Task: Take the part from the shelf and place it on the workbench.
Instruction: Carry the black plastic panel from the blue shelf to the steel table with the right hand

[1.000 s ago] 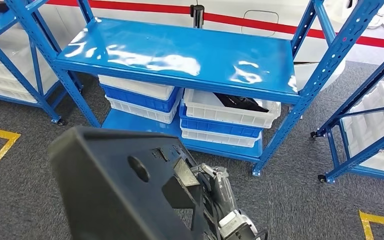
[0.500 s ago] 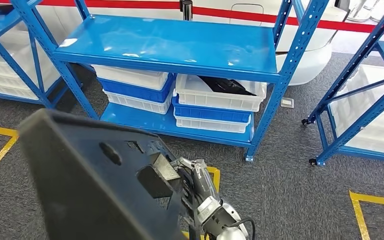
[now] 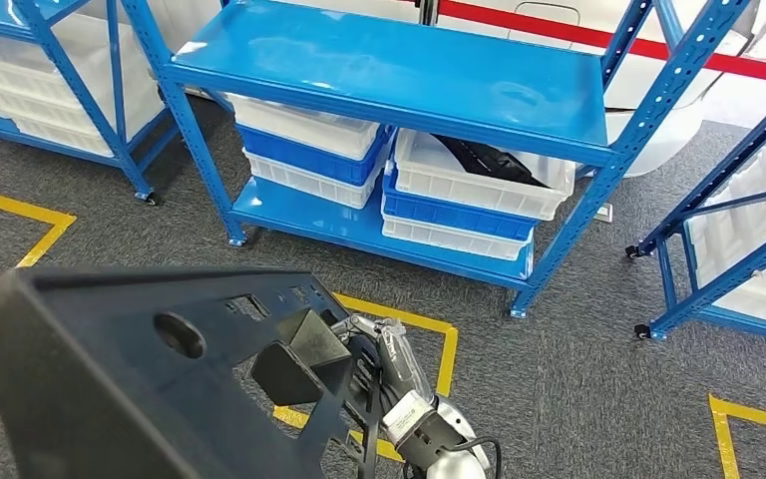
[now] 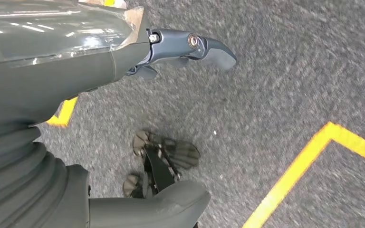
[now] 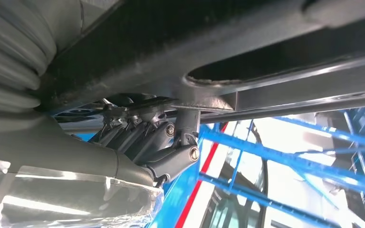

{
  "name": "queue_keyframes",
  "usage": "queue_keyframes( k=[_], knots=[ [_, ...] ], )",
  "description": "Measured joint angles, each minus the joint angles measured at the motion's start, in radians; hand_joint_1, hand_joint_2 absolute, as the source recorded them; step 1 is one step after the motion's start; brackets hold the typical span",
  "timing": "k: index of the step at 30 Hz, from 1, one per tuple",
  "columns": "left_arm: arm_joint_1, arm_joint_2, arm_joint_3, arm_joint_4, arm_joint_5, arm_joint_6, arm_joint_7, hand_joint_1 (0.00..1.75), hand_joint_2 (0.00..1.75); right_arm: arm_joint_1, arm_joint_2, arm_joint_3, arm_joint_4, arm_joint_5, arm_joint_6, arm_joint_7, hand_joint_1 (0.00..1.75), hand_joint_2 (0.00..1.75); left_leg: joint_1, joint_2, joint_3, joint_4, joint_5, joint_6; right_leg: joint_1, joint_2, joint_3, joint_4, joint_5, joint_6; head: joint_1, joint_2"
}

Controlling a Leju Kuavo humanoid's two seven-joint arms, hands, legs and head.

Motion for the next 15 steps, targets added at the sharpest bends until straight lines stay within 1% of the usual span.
queue_keyframes(
  k=[1,2,3,4,5,7,8,9,10,11,12,13,14,15],
  knots=[
    [0.0,0.0,0.0,0.0,-0.003,-0.001,-0.005,0.0,1.75,0.005,-0.003,0.0,-0.001,0.0,-0.004,-0.003,1.75,1.75,-0.006,-0.006,-0.008,0.0,0.005,0.007,0.002,0.015,-0.03,0.07,-0.032,-0.01,0.001,0.0],
    [0.0,0.0,0.0,0.0,-0.009,-0.002,-0.011,0.0,1.75,0.014,-0.008,-0.001,-0.001,0.0,-0.012,-0.008,1.75,1.75,-0.013,-0.013,-0.016,0.001,0.011,0.015,0.006,0.027,-0.056,0.133,-0.057,-0.018,0.001,0.0],
    [0.0,0.0,-0.001,0.0,-0.016,-0.005,-0.018,0.0,1.75,0.025,-0.015,-0.002,-0.002,0.0,-0.023,-0.015,1.75,1.75,-0.02,-0.021,-0.022,0.001,0.015,0.021,0.011,0.034,-0.068,0.165,-0.065,-0.024,0.001,0.0],
    [0.001,0.0,-0.002,0.001,-0.025,-0.009,-0.024,0.0,1.75,0.038,-0.023,-0.004,-0.003,-0.001,-0.037,-0.024,1.75,1.75,-0.026,-0.03,-0.027,0.001,0.02,0.025,0.018,0.04,-0.059,0.158,-0.056,-0.027,0.001,0.0],
    [0.001,0.0,-0.005,0.001,-0.035,-0.014,-0.03,0.0,1.75,0.049,-0.033,-0.006,-0.004,-0.005,-0.054,-0.036,1.75,1.75,-0.031,-0.04,-0.029,0.001,0.024,0.029,0.029,0.047,-0.03,0.11,-0.034,-0.031,0.001,0.0],
    [0.002,-0.001,-0.013,0.005,-0.056,-0.028,-0.037,0.0,1.75,0.065,-0.056,-0.008,-0.009,-0.017,-0.087,-0.059,1.75,1.75,-0.037,-0.056,-0.032,0.002,0.032,0.032,0.051,0.07,0.048,-0.031,0.016,-0.045,0.0,0.0],
    [0.002,-0.002,-0.019,0.008,-0.065,-0.034,-0.038,0.0,1.75,0.071,-0.066,-0.01,-0.012,-0.024,-0.101,-0.069,1.75,1.75,-0.038,-0.061,-0.035,0.002,0.035,0.031,0.057,0.078,0.071,-0.082,0.031,-0.052,0.0,0.0],
    [0.002,-0.003,-0.024,0.01,-0.072,-0.039,-0.038,0.0,1.75,0.077,-0.075,-0.011,-0.015,-0.029,-0.113,-0.076,1.75,1.75,-0.037,-0.066,-0.038,0.002,0.039,0.028,0.06,0.082,0.08,-0.109,0.037,-0.06,-0.001,0.0],
    [0.004,-0.003,-0.028,0.011,-0.076,-0.043,-0.038,0.0,1.75,0.084,-0.083,-0.013,-0.017,-0.032,-0.122,-0.08,1.75,1.75,-0.036,-0.071,-0.041,0.001,0.044,0.023,0.059,0.078,0.079,-0.116,0.041,-0.066,-0.001,0.0],
    [0.005,-0.001,-0.031,0.011,-0.079,-0.045,-0.038,0.0,1.75,0.092,-0.089,-0.014,-0.02,-0.034,-0.127,-0.083,1.75,1.75,-0.035,-0.075,-0.043,0.0,0.048,0.018,0.055,0.072,0.08,-0.123,0.047,-0.07,-0.001,0.0],
    [0.007,0.001,-0.033,0.011,-0.078,-0.047,-0.039,0.0,1.75,0.099,-0.093,-0.014,-0.022,-0.035,-0.131,-0.085,1.75,1.75,-0.034,-0.073,-0.046,0.001,0.048,0.014,0.049,0.066,0.085,-0.132,0.055,-0.073,-0.001,0.0],
    [0.008,0.003,-0.034,0.011,-0.069,-0.049,-0.039,0.0,1.75,0.105,-0.096,-0.015,-0.024,-0.036,-0.134,-0.086,1.75,1.75,-0.033,-0.063,-0.052,0.015,0.036,0.007,0.042,0.058,0.09,-0.141,0.064,-0.076,-0.003,0.0],
    [0.008,0.006,-0.032,0.011,-0.054,-0.051,-0.039,0.0,1.75,0.11,-0.098,-0.014,-0.026,-0.036,-0.136,-0.086,1.75,1.75,-0.03,-0.05,-0.064,0.045,0.012,0.0,0.036,0.05,0.094,-0.149,0.071,-0.077,-0.004,0.0],
    [0.007,0.009,-0.029,0.011,-0.033,-0.052,-0.039,0.0,1.75,0.113,-0.098,-0.013,-0.027,-0.036,-0.138,-0.086,1.75,1.75,-0.023,-0.035,-0.085,0.095,-0.022,-0.011,0.034,0.042,0.095,-0.151,0.074,-0.078,-0.005,0.0]
  ],
)
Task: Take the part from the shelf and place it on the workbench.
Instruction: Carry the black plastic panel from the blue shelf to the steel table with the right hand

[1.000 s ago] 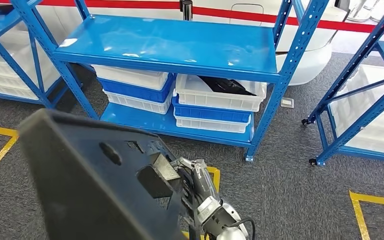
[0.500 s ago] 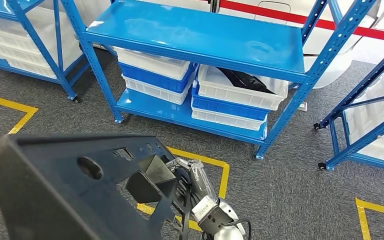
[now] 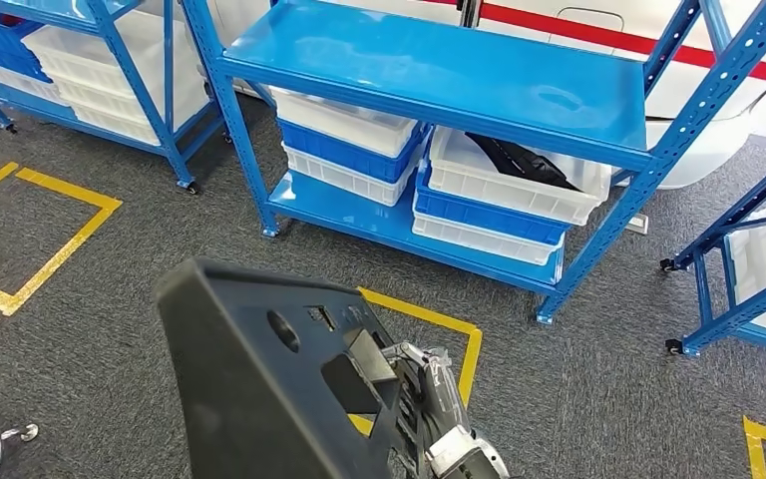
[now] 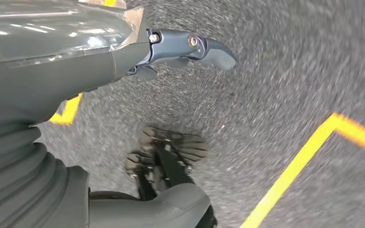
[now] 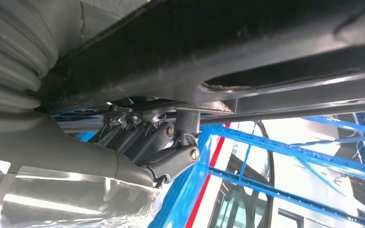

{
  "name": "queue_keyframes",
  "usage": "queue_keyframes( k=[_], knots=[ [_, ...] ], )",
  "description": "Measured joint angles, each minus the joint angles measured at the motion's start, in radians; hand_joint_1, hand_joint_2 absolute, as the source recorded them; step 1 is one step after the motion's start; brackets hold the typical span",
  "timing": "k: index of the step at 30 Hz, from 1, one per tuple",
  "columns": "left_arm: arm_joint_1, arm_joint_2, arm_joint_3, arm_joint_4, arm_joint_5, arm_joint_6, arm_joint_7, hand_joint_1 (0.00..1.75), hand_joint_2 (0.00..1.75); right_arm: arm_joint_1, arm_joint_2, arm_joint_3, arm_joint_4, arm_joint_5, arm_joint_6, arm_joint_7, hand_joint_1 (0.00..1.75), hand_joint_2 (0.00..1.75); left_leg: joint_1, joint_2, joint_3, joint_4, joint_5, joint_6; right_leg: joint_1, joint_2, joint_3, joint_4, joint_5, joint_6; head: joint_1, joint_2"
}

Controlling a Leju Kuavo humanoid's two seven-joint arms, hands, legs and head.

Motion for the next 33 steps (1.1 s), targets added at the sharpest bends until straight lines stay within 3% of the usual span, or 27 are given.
queue_keyframes(
  k=[2,3,4,5,7,9,11,13,14,16,18,19,20,22,24,25,27,29,31,33],
  knots=[
    [-0.002,0.008,0.014,0.0,0.041,-0.002,0.003,0.0,1.75,-0.002,0.002,0.006,0.002,-0.002,0.0,0.005,1.75,1.75,0.02,0.016,-0.047,0.117,-0.062,-0.025,-0.003,-0.019,-0.004,0.0,0.002,0.0,-0.001,0.0],
    [-0.003,0.014,0.023,0.0,0.057,-0.001,0.009,0.0,1.75,-0.012,0.007,0.013,0.009,-0.005,0.006,0.01,1.75,1.75,0.03,0.021,-0.059,0.151,-0.071,-0.036,-0.005,-0.028,-0.006,0.001,0.003,0.002,-0.001,0.0],
    [-0.004,0.019,0.031,0.0,0.071,0.004,0.018,0.0,1.75,-0.029,0.014,0.02,0.021,-0.011,0.016,0.016,1.75,1.75,0.04,0.026,-0.053,0.148,-0.062,-0.046,-0.009,-0.037,-0.008,0.002,0.003,0.003,-0.001,0.0],
    [-0.005,0.023,0.04,0.0,0.082,0.014,0.031,0.0,1.75,-0.05,0.024,0.028,0.037,-0.019,0.03,0.021,1.75,1.75,0.049,0.034,-0.029,0.109,-0.038,-0.056,-0.014,-0.045,-0.009,0.004,0.003,0.008,-0.001,0.0],
    [-0.012,0.024,0.056,0.001,0.1,0.039,0.056,0.0,1.75,-0.089,0.045,0.044,0.068,-0.031,0.057,0.026,1.75,1.75,0.056,0.063,0.044,-0.016,0.014,-0.072,-0.019,-0.06,-0.015,0.016,-0.004,0.022,-0.005,0.0],
    [-0.018,0.021,0.07,0.002,0.114,0.06,0.068,0.0,1.75,-0.117,0.063,0.057,0.09,-0.039,0.079,0.027,1.75,1.75,0.052,0.078,0.08,-0.087,0.031,-0.064,-0.016,-0.075,-0.021,0.028,-0.013,0.04,-0.004,0.0],
    [-0.02,0.02,0.089,0.002,0.145,0.092,0.068,0.0,1.75,-0.145,0.077,0.075,0.113,-0.05,0.12,0.028,1.75,1.75,0.044,0.064,0.075,-0.097,0.033,-0.039,-0.013,-0.089,-0.021,0.031,-0.013,0.053,0.0,0.0],
    [-0.02,0.014,0.117,0.002,0.196,0.142,0.056,0.0,1.75,-0.181,0.094,0.103,0.148,-0.067,0.177,0.027,1.75,1.75,0.042,0.052,0.069,-0.102,0.042,-0.02,-0.016,-0.076,-0.032,0.046,-0.023,0.063,0.001,0.0],
    [-0.021,0.009,0.131,0.002,0.221,0.168,0.045,0.0,1.75,-0.202,0.103,0.12,0.17,-0.076,0.2,0.025,1.75,1.75,0.042,0.046,0.066,-0.105,0.047,-0.011,-0.018,-0.056,-0.047,0.075,-0.041,0.063,0.001,0.0],
    [-0.024,0.0,0.152,0.002,0.254,0.206,0.026,0.0,1.75,-0.235,0.121,0.155,0.217,-0.092,0.225,0.019,1.75,1.75,0.04,0.03,0.061,-0.107,0.053,0.001,-0.023,-0.015,-0.102,0.196,-0.099,0.055,0.003,0.0],
    [-0.025,-0.004,0.165,0.002,0.265,0.217,0.019,0.0,1.75,-0.252,0.129,0.178,0.254,-0.098,0.228,0.017,1.75,1.75,0.037,0.007,0.055,-0.107,0.056,0.007,-0.023,-0.003,-0.159,0.321,-0.141,0.052,0.003,0.0],
    [-0.025,-0.005,0.17,0.002,0.267,0.219,0.018,0.0,1.75,-0.257,0.13,0.185,0.268,-0.1,0.229,0.017,1.75,1.75,0.035,-0.006,0.053,-0.107,0.057,0.008,-0.023,-0.001,-0.168,0.341,-0.142,0.055,0.003,0.0],
    [-0.024,-0.007,0.174,0.002,0.268,0.219,0.018,0.0,1.75,-0.262,0.132,0.19,0.279,-0.101,0.229,0.017,1.75,1.75,0.035,-0.019,0.053,-0.107,0.059,0.007,-0.023,0.002,-0.155,0.314,-0.124,0.061,0.003,0.0],
    [-0.024,-0.01,0.178,0.002,0.269,0.22,0.018,0.0,1.75,-0.273,0.135,0.2,0.293,-0.105,0.228,0.016,1.75,1.75,0.034,-0.043,0.052,-0.106,0.062,0.003,-0.026,0.027,-0.091,0.177,-0.067,0.072,0.004,0.0],
    [-0.024,-0.011,0.18,0.002,0.269,0.22,0.018,0.0,1.75,-0.283,0.139,0.207,0.301,-0.107,0.228,0.014,1.75,1.75,0.031,-0.063,0.047,-0.104,0.066,-0.006,-0.031,0.059,-0.047,0.07,-0.029,0.072,0.003,0.0],
    [-0.024,-0.012,0.182,0.002,0.269,0.22,0.018,0.0,1.75,-0.286,0.141,0.21,0.305,-0.107,0.228,0.014,1.75,1.75,0.03,-0.07,0.042,-0.103,0.068,-0.012,-0.031,0.068,-0.041,0.052,-0.023,0.069,0.003,0.0],
    [-0.021,-0.012,0.188,0.002,0.269,0.221,0.017,0.0,1.75,-0.289,0.144,0.214,0.312,-0.108,0.228,0.013,1.75,1.75,0.034,-0.083,0.036,-0.104,0.074,-0.024,-0.031,0.054,-0.04,0.049,-0.016,0.058,0.003,0.0],
    [-0.018,-0.013,0.193,0.002,0.269,0.237,0.015,0.0,1.75,-0.298,0.148,0.222,0.317,-0.116,0.231,0.012,1.75,1.75,0.036,-0.063,0.02,-0.076,0.055,-0.033,-0.035,0.035,-0.039,0.043,-0.009,0.044,0.0,0.0],
    [-0.019,-0.015,0.194,0.003,0.269,0.274,0.011,0.0,1.75,-0.31,0.152,0.237,0.325,-0.139,0.239,0.006,1.75,1.75,0.035,-0.012,-0.026,0.025,-0.006,-0.041,-0.033,0.013,-0.038,0.04,-0.006,0.034,-0.006,0.0],
    [-0.019,-0.017,0.194,0.003,0.267,0.322,0.01,0.0,1.75,-0.323,0.153,0.258,0.34,-0.168,0.245,0.001,1.75,1.75,0.037,0.017,-0.077,0.141,-0.058,-0.047,-0.026,-0.01,-0.039,0.04,-0.006,0.03,-0.009,0.0]
  ],
)
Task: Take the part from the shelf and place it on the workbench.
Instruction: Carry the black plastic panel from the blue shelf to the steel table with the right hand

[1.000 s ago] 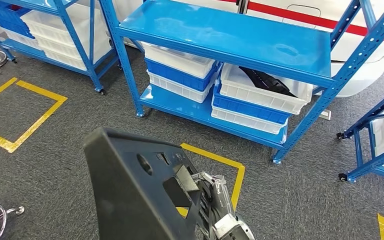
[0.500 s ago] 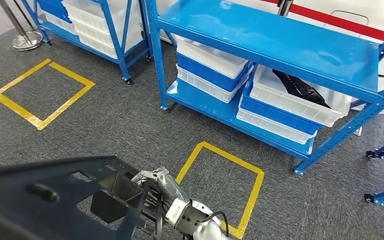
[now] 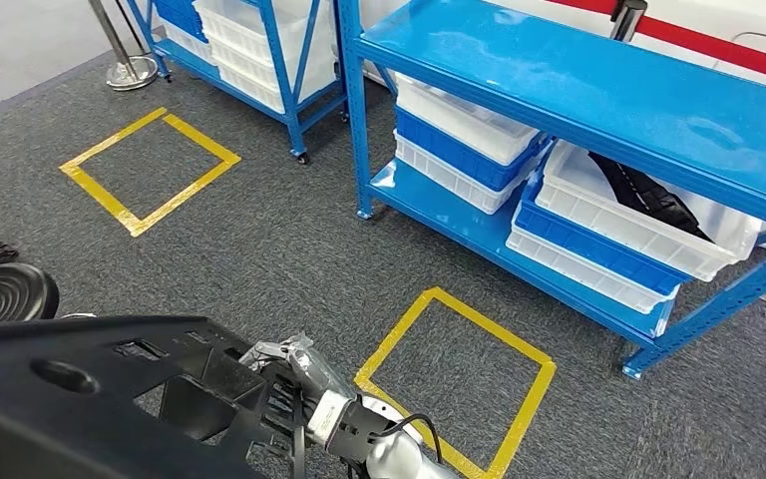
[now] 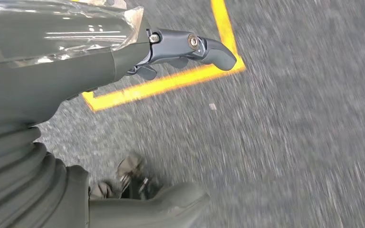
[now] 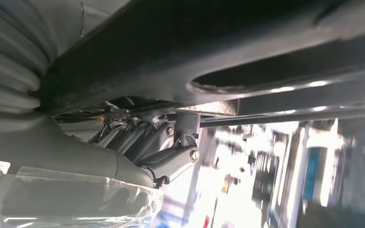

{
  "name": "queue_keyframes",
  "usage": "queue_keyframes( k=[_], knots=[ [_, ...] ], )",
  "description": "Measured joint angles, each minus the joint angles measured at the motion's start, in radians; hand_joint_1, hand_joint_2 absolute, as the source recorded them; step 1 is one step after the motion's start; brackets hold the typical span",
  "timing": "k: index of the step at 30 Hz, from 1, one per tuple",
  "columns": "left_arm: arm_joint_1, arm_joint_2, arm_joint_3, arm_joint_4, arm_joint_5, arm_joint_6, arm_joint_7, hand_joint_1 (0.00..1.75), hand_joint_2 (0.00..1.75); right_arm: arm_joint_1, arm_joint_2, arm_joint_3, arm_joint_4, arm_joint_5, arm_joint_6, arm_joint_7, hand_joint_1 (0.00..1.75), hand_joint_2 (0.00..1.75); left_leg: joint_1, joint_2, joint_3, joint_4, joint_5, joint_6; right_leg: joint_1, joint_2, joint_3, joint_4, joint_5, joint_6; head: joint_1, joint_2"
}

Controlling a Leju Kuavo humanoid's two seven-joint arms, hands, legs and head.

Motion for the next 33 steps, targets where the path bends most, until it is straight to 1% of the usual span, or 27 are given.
queue_keyframes(
  k=[1,2,4,5,6,7,9,10,11,12,13,14,15,16,17,18,20,21,22,24,25,26,27,29,30,31,33],
  knots=[
    [0.0,-0.002,0.0,0.0,-0.003,0.03,0.007,0.0,1.75,-0.006,0.0,0.012,0.008,-0.015,0.0,-0.003,1.75,1.75,0.001,0.006,-0.009,0.025,-0.004,-0.001,0.002,-0.011,0.0,0.0,0.0,0.0,0.0,0.0],
    [0.001,-0.008,0.0,0.0,-0.009,0.071,0.023,0.0,1.75,-0.014,-0.001,0.026,0.017,-0.033,0.0,-0.008,1.75,1.75,0.001,0.01,0.002,0.01,0.01,-0.001,0.004,-0.022,0.0,0.0,-0.001,-0.001,0.0,0.0],
    [-0.001,-0.03,-0.001,0.0,-0.023,0.169,0.067,0.0,1.75,-0.033,-0.007,0.047,0.03,-0.071,0.0,-0.029,1.75,1.75,-0.001,0.032,0.071,-0.105,0.065,0.005,0.005,-0.04,0.001,0.0,-0.002,-0.001,0.0,0.0],
    [-0.002,-0.045,-0.001,0.001,-0.03,0.209,0.083,0.0,1.75,-0.043,-0.013,0.054,0.034,-0.091,0.001,-0.042,1.75,1.75,-0.005,0.048,0.107,-0.169,0.087,0.01,0.01,-0.048,0.0,0.001,-0.004,0.001,-0.001,0.0],
    [-0.003,-0.057,-0.001,0.001,-0.037,0.224,0.085,0.0,1.75,-0.052,-0.022,0.056,0.036,-0.106,-0.001,-0.051,1.75,1.75,-0.01,0.06,0.13,-0.212,0.098,0.017,0.013,-0.055,-0.001,0.002,-0.005,0.003,0.001,0.0],
    [-0.002,-0.066,-0.002,0.001,-0.044,0.212,0.074,0.0,1.75,-0.057,-0.033,0.056,0.034,-0.113,-0.009,-0.053,1.75,1.75,-0.015,0.066,0.14,-0.233,0.101,0.023,0.016,-0.062,-0.002,0.003,-0.006,0.006,0.002,0.0],
    [0.003,-0.072,-0.012,0.002,-0.07,0.107,0.034,0.0,1.75,-0.039,-0.056,0.043,0.01,-0.098,-0.058,-0.042,1.75,1.75,-0.019,0.05,0.139,-0.241,0.104,0.035,0.018,-0.079,0.0,0.0,-0.008,0.014,0.005,0.0],
    [0.007,-0.066,-0.023,0.002,-0.089,0.034,0.02,0.0,1.75,-0.013,-0.069,0.03,-0.01,-0.081,-0.098,-0.039,1.75,1.75,-0.017,0.04,0.14,-0.246,0.107,0.042,0.018,-0.077,0.0,0.003,-0.013,0.018,0.006,0.0],
    [0.01,-0.058,-0.038,0.002,-0.108,-0.035,0.018,0.0,1.75,0.021,-0.083,0.013,-0.032,-0.063,-0.141,-0.043,1.75,1.75,-0.014,0.03,0.143,-0.252,0.111,0.049,0.017,-0.063,-0.004,0.018,-0.024,0.022,0.007,0.0],
    [0.011,-0.046,-0.055,0.002,-0.128,-0.091,0.025,0.0,1.75,0.059,-0.101,-0.008,-0.055,-0.047,-0.181,-0.054,1.75,1.75,-0.01,0.02,0.145,-0.257,0.115,0.055,0.015,-0.041,-0.02,0.054,-0.044,0.023,0.008,0.0],
    [0.012,-0.032,-0.074,0.002,-0.146,-0.133,0.035,0.0,1.75,0.098,-0.122,-0.031,-0.077,-0.032,-0.214,-0.067,1.75,1.75,-0.008,0.011,0.145,-0.259,0.117,0.059,0.011,-0.016,-0.047,0.111,-0.072,0.022,0.01,0.0],
    [0.012,-0.02,-0.091,0.002,-0.161,-0.159,0.044,0.0,1.75,0.138,-0.143,-0.054,-0.1,-0.016,-0.237,-0.079,1.75,1.75,-0.008,0.0,0.143,-0.26,0.118,0.061,0.008,0.0,-0.081,0.181,-0.101,0.019,0.011,0.0],
    [0.012,-0.008,-0.107,0.002,-0.171,-0.177,0.05,0.0,1.75,0.177,-0.162,-0.077,-0.122,-0.002,-0.254,-0.085,1.75,1.75,-0.008,-0.011,0.141,-0.259,0.119,0.062,0.004,0.007,-0.114,0.246,-0.124,0.019,0.013,0.0],
    [0.013,0.003,-0.12,0.002,-0.176,-0.187,0.054,0.0,1.75,0.211,-0.178,-0.095,-0.145,0.013,-0.263,-0.084,1.75,1.75,-0.009,-0.021,0.14,-0.259,0.119,0.062,0.001,0.01,-0.133,0.283,-0.133,0.023,0.013,0.0],
    [0.015,0.01,-0.13,0.002,-0.177,-0.191,0.057,0.0,1.75,0.238,-0.189,-0.107,-0.166,0.027,-0.269,-0.079,1.75,1.75,-0.009,-0.031,0.14,-0.259,0.119,0.061,-0.003,0.012,-0.136,0.283,-0.126,0.031,0.013,0.0],
    [0.016,0.015,-0.136,0.002,-0.176,-0.192,0.06,0.0,1.75,0.257,-0.196,-0.113,-0.184,0.04,-0.27,-0.073,1.75,1.75,-0.008,-0.04,0.14,-0.258,0.119,0.06,-0.008,0.014,-0.118,0.243,-0.104,0.041,0.013,0.0],
    [0.017,0.022,-0.143,0.002,-0.166,-0.189,0.066,0.0,1.75,0.275,-0.201,-0.116,-0.21,0.062,-0.263,-0.06,1.75,1.75,-0.009,-0.056,0.138,-0.252,0.117,0.053,-0.021,0.039,-0.057,0.108,-0.049,0.061,0.013,0.0],
    [0.015,0.026,-0.144,0.002,-0.158,-0.185,0.068,0.0,1.75,0.278,-0.2,-0.116,-0.217,0.071,-0.255,-0.055,1.75,1.75,-0.01,-0.065,0.136,-0.247,0.116,0.046,-0.025,0.05,-0.031,0.057,-0.03,0.063,0.013,0.0],
    [0.014,0.028,-0.145,0.002,-0.149,-0.179,0.069,0.0,1.75,0.278,-0.198,-0.115,-0.22,0.077,-0.244,-0.049,1.75,1.75,-0.01,-0.072,0.133,-0.244,0.115,0.039,-0.026,0.059,-0.018,0.029,-0.019,0.061,0.012,0.0],
    [0.012,0.031,-0.144,0.002,-0.129,-0.158,0.071,0.0,1.75,0.272,-0.189,-0.114,-0.221,0.082,-0.214,-0.038,1.75,1.75,-0.005,-0.084,0.127,-0.244,0.118,0.025,-0.021,0.051,-0.014,0.023,-0.011,0.045,0.011,0.0],
    [0.013,0.03,-0.143,0.002,-0.119,-0.144,0.072,0.0,1.75,0.265,-0.182,-0.112,-0.221,0.083,-0.198,-0.032,1.75,1.75,-0.001,-0.082,0.125,-0.241,0.118,0.02,-0.02,0.044,-0.015,0.022,-0.008,0.037,0.011,0.0],
    [0.013,0.029,-0.142,0.002,-0.11,-0.129,0.073,0.0,1.75,0.255,-0.173,-0.111,-0.221,0.083,-0.182,-0.027,1.75,1.75,0.001,-0.07,0.119,-0.23,0.11,0.016,-0.019,0.037,-0.015,0.021,-0.005,0.03,0.01,0.0],
    [0.012,0.029,-0.141,0.002,-0.104,-0.115,0.073,0.0,1.75,0.246,-0.163,-0.109,-0.22,0.083,-0.167,-0.024,1.75,1.75,0.002,-0.05,0.105,-0.199,0.089,0.013,-0.02,0.028,-0.016,0.02,-0.002,0.023,0.007,0.0],
    [0.008,0.027,-0.139,0.003,-0.094,-0.09,0.072,0.0,1.75,0.234,-0.146,-0.105,-0.218,0.082,-0.141,-0.019,1.75,1.75,0.001,-0.008,0.054,-0.084,0.023,0.008,-0.013,0.008,-0.017,0.019,-0.002,0.013,0.003,0.0],
    [0.006,0.026,-0.138,0.003,-0.091,-0.082,0.071,0.0,1.75,0.231,-0.141,-0.103,-0.216,0.082,-0.132,-0.018,1.75,1.75,0.001,0.0,0.029,-0.028,-0.005,0.006,-0.009,-0.001,-0.017,0.019,-0.002,0.01,0.003,0.0],
    [0.005,0.026,-0.138,0.003,-0.089,-0.077,0.07,0.0,1.75,0.23,-0.139,-0.103,-0.215,0.081,-0.126,-0.017,1.75,1.75,0.001,0.003,0.013,0.009,-0.022,0.005,-0.007,-0.007,-0.018,0.019,-0.003,0.01,0.003,0.0],
    [0.005,0.025,-0.137,0.003,-0.089,-0.075,0.069,0.0,1.75,0.23,-0.138,-0.103,-0.215,0.081,-0.123,-0.017,1.75,1.75,0.001,0.004,0.004,0.028,-0.029,0.005,-0.006,-0.011,-0.018,0.019,-0.003,0.009,0.003,0.0]
  ],
)
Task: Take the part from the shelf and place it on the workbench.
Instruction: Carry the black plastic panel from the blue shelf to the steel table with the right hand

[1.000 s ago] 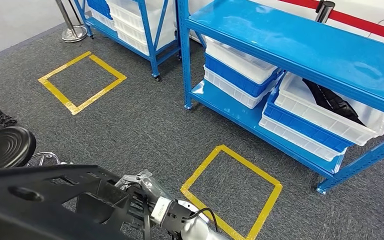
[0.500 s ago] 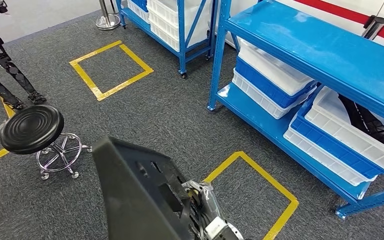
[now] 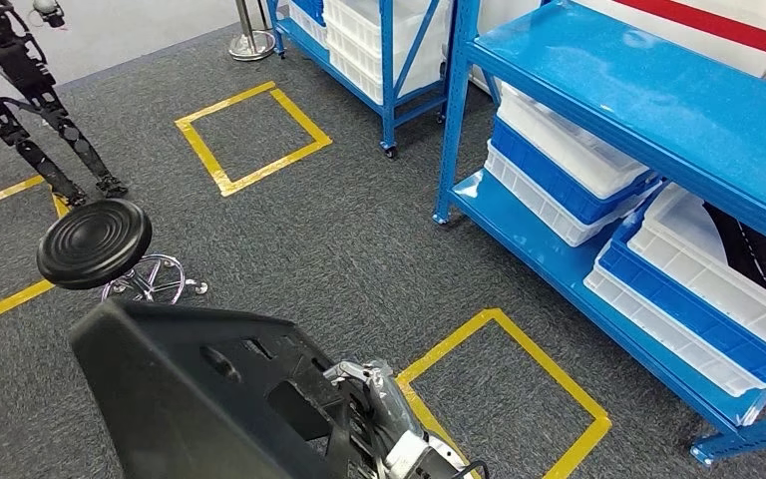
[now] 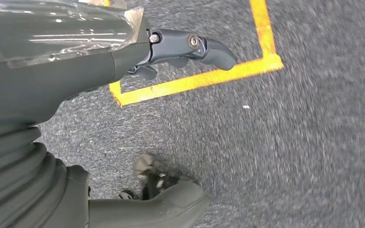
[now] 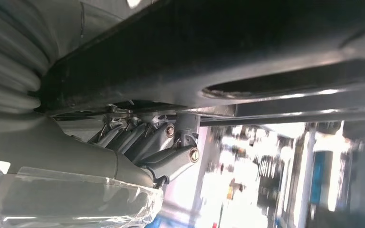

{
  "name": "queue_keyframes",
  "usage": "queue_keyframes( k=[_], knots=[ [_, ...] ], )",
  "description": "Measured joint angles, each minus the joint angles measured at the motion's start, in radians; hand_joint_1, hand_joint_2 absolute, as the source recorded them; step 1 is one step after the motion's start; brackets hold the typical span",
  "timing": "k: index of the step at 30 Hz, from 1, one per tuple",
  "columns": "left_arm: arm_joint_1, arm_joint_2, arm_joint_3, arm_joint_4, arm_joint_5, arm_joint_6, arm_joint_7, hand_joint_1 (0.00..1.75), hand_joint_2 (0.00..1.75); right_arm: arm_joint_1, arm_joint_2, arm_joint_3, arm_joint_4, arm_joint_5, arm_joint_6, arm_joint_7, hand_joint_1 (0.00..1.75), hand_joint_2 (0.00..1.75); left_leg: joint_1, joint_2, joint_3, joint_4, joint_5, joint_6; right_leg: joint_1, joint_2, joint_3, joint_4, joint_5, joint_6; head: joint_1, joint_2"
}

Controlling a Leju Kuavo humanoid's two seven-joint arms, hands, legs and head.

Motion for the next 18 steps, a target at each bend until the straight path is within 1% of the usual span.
queue_keyframes(
  k=[2,3,6,7,9,10,11,12,13,14,15,16,17,18],
  knots=[
    [0.0,0.0,0.001,0.0,0.001,0.003,-0.001,0.0,1.75,0.0,0.001,0.0,0.001,0.0,0.003,0.0,1.75,1.75,0.0,0.001,-0.005,0.012,-0.002,0.0,0.001,-0.004,0.0,0.0,0.0,-0.001,0.0,0.0],
    [0.001,-0.002,0.004,0.0,0.005,0.014,-0.003,0.0,1.75,-0.006,0.005,0.0,0.004,-0.002,0.012,0.0,1.75,1.75,-0.002,0.01,0.026,-0.036,0.024,0.007,0.005,-0.016,0.0,0.0,0.0,-0.002,0.0,0.0],
    [0.0,-0.01,0.018,0.0,0.018,0.062,-0.003,0.0,1.75,-0.034,0.025,0.0,0.01,-0.011,0.038,-0.001,1.75,1.75,-0.024,0.059,0.145,-0.246,0.109,0.039,0.019,-0.063,0.0,0.0,-0.002,-0.002,0.001,0.0],
    [-0.001,-0.012,0.019,0.0,0.018,0.07,-0.001,0.0,1.75,-0.039,0.029,-0.001,0.01,-0.012,0.039,-0.001,1.75,1.75,-0.03,0.062,0.151,-0.265,0.111,0.046,0.02,-0.073,0.001,-0.001,-0.002,0.0,0.001,0.0],
    [0.001,-0.014,0.02,0.0,0.019,0.077,0.001,0.0,1.75,-0.042,0.031,-0.001,0.01,-0.012,0.04,-0.001,1.75,1.75,-0.027,0.045,0.156,-0.276,0.12,0.054,0.019,-0.078,0.001,0.0,-0.005,0.005,0.001,0.0],
    [0.002,-0.016,0.02,0.0,0.019,0.078,0.002,0.0,1.75,-0.044,0.031,-0.002,0.009,-0.012,0.04,-0.001,1.75,1.75,-0.023,0.038,0.159,-0.284,0.126,0.058,0.019,-0.064,-0.001,0.007,-0.009,0.007,0.002,0.0],
    [0.001,-0.019,0.02,0.0,0.019,0.079,0.002,0.0,1.75,-0.045,0.031,-0.002,0.009,-0.012,0.04,-0.001,1.75,1.75,-0.02,0.031,0.161,-0.29,0.132,0.061,0.017,-0.041,-0.012,0.03,-0.023,0.009,0.003,0.0],
    [0.0,-0.021,0.02,0.0,0.019,0.079,0.002,0.0,1.75,-0.045,0.03,-0.002,0.009,-0.013,0.04,-0.002,1.75,1.75,-0.018,0.024,0.16,-0.293,0.135,0.063,0.013,-0.017,-0.032,0.072,-0.043,0.008,0.004,0.0],
    [-0.001,-0.024,0.02,0.0,0.019,0.08,0.002,0.0,1.75,-0.045,0.027,-0.002,0.009,-0.013,0.039,-0.002,1.75,1.75,-0.018,0.014,0.158,-0.294,0.137,0.064,0.009,0.005,-0.059,0.132,-0.07,0.008,0.005,0.0],
    [-0.002,-0.026,0.02,0.0,0.018,0.081,0.002,0.0,1.75,-0.043,0.024,-0.004,0.008,-0.013,0.037,-0.003,1.75,1.75,-0.018,0.003,0.156,-0.293,0.139,0.066,0.006,0.016,-0.09,0.199,-0.097,0.008,0.006,0.0],
    [-0.001,-0.028,0.02,0.0,0.015,0.081,-0.001,0.0,1.75,-0.039,0.02,-0.006,0.006,-0.012,0.032,-0.004,1.75,1.75,-0.018,-0.009,0.155,-0.293,0.139,0.066,0.002,0.019,-0.114,0.25,-0.113,0.012,0.007,0.0],
    [0.0,-0.03,0.02,0.0,0.012,0.079,-0.006,0.0,1.75,-0.033,0.014,-0.011,0.0,-0.009,0.024,-0.005,1.75,1.75,-0.017,-0.02,0.154,-0.292,0.14,0.065,-0.002,0.02,-0.124,0.273,-0.115,0.019,0.007,0.0],
    [0.002,-0.032,0.02,0.0,0.007,0.068,-0.016,0.0,1.75,-0.026,0.007,-0.019,-0.011,-0.003,0.011,-0.006,1.75,1.75,-0.015,-0.033,0.154,-0.291,0.14,0.063,-0.007,0.022,-0.114,0.253,-0.1,0.03,0.007,0.0],
    [0.003,-0.034,0.019,0.0,0.001,0.049,-0.027,0.0,1.75,-0.017,-0.003,-0.032,-0.029,0.006,-0.006,-0.008,1.75,1.75,-0.013,-0.046,0.154,-0.288,0.139,0.06,-0.013,0.026,-0.087,0.196,-0.072,0.043,0.007,0.0]
  ],
)
